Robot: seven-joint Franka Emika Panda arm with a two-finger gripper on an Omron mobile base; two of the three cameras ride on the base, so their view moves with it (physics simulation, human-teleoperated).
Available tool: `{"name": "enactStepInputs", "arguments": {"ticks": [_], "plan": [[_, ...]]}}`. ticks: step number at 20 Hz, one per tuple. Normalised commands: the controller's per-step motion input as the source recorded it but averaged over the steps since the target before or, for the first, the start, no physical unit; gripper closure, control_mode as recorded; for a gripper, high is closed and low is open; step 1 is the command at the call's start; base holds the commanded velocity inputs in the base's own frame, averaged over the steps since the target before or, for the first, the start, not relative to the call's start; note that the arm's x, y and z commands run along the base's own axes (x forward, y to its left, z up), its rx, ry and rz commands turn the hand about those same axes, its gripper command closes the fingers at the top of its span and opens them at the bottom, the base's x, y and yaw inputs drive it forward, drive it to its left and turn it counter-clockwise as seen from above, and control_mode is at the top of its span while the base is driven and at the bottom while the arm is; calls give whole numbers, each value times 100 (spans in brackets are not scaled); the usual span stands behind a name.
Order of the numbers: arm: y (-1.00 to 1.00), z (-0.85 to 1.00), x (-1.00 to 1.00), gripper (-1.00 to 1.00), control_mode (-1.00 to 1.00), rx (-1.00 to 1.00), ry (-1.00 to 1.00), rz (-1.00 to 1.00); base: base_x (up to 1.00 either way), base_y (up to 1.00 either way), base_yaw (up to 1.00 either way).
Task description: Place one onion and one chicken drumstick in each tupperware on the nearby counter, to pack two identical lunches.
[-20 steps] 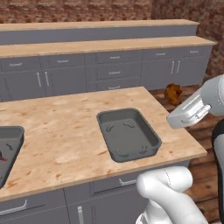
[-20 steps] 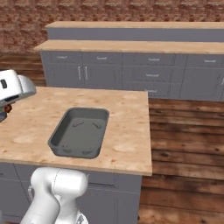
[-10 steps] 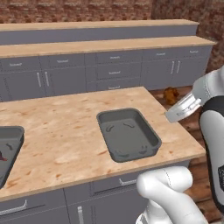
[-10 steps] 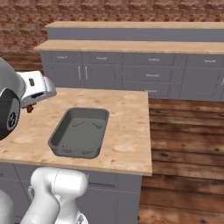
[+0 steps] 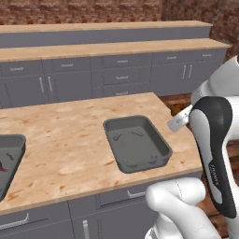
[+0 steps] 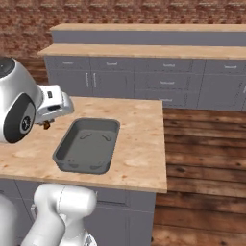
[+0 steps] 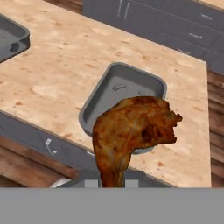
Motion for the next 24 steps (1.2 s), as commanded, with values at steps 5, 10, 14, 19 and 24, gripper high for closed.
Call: {"name": "enactStepInputs", "arguments": {"ticks": [5, 10, 14, 19, 24], "plan": [[-4, -34, 7, 100, -100, 0, 22, -5, 0, 0, 0], [3, -31, 13, 100, -100, 0, 25, -5, 0, 0, 0], [15, -44, 34, 100, -100, 0, 20, -3, 0, 0, 0], [25, -51, 43, 100, -100, 0, 6, 0, 0, 0, 0], [21, -50, 51, 100, -100, 0, 0, 0, 0, 0, 0]]}}
